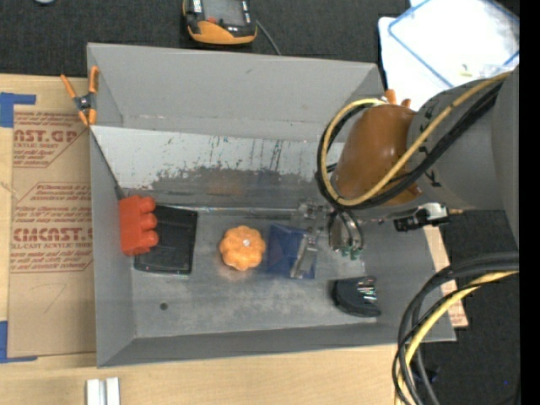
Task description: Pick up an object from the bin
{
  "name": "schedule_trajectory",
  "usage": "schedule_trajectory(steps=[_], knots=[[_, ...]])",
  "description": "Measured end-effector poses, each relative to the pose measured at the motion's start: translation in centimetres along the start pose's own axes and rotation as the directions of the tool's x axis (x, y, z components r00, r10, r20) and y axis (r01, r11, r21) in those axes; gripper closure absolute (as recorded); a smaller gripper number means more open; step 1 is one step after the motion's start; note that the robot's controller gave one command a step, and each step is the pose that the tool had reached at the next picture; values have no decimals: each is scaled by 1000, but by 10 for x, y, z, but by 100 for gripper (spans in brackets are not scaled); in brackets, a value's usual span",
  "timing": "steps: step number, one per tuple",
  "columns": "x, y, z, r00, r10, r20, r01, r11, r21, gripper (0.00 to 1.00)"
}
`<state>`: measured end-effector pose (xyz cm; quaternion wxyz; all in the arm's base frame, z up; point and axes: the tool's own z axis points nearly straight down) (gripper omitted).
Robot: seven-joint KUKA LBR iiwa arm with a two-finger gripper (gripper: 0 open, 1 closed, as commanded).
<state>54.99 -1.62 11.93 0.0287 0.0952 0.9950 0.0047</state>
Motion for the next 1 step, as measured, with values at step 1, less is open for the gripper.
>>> schedule_trajectory(steps=[1], knots=[[10,-7,4,1000,-6,-8,6,1000,2,100]])
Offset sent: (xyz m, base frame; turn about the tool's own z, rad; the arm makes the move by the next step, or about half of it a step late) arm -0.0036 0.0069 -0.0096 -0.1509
